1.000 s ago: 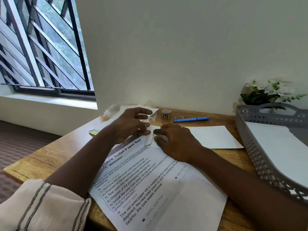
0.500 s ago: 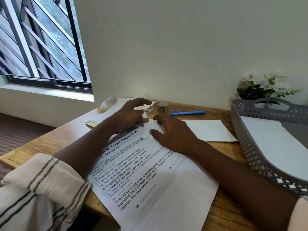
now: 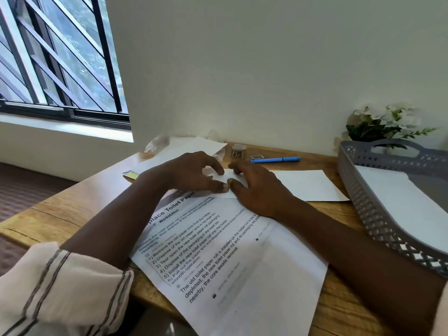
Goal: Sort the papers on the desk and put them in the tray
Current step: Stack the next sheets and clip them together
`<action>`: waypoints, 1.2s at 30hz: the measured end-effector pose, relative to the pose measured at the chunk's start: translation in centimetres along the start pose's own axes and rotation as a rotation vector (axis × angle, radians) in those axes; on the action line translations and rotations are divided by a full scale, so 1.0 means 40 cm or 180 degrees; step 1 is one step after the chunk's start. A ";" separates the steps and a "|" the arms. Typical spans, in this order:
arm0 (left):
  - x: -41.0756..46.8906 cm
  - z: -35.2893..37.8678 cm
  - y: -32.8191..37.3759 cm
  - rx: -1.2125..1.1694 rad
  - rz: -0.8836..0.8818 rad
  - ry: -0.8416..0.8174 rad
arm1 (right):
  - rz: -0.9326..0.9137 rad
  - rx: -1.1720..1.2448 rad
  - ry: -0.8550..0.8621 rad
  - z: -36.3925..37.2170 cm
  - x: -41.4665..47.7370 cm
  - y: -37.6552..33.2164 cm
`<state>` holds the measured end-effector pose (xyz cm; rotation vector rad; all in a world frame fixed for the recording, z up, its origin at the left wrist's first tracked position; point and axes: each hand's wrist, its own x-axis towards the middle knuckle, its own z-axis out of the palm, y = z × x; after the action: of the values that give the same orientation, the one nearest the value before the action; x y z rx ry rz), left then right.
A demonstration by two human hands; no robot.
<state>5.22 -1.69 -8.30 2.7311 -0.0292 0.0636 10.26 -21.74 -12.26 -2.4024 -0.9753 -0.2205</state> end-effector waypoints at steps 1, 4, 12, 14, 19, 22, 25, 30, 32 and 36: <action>0.007 0.007 0.004 0.0164 0.0065 0.0177 | 0.0035 0.0061 0.0033 0.001 0.000 0.001; 0.020 0.024 0.017 0.0503 0.0058 0.0503 | 0.0143 0.0185 0.0103 0.004 0.001 0.006; 0.027 0.058 0.076 -0.0156 -0.0802 0.1139 | 0.0259 0.0432 0.0270 0.003 0.005 0.009; 0.018 0.039 0.086 -0.1420 -0.0967 0.0957 | 0.0258 0.0529 0.0323 0.002 0.005 0.009; 0.001 0.010 0.091 -0.3454 -0.1221 0.0638 | 0.0203 0.0603 0.0395 -0.001 0.006 0.013; 0.004 0.016 0.079 -0.3666 -0.1143 0.0702 | 0.0065 0.0637 0.0677 0.003 0.003 0.014; -0.001 0.001 0.071 -0.3252 -0.0850 0.0818 | -0.0109 0.0438 0.1614 -0.006 -0.008 0.005; -0.005 -0.050 0.004 -0.2137 -0.0007 0.1687 | -0.0391 -0.0637 0.2628 -0.071 -0.019 -0.027; -0.003 -0.062 -0.032 -0.1399 0.0130 0.1812 | -0.0479 -0.1084 0.2544 -0.083 -0.025 -0.035; -0.014 -0.064 -0.079 -0.0174 0.0130 0.1077 | -0.0606 -0.1608 0.2143 -0.065 -0.020 -0.031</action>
<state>4.65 2.26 -7.25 2.6287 0.0094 0.5262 8.94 -22.86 -9.83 -2.3578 -0.8790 -1.3842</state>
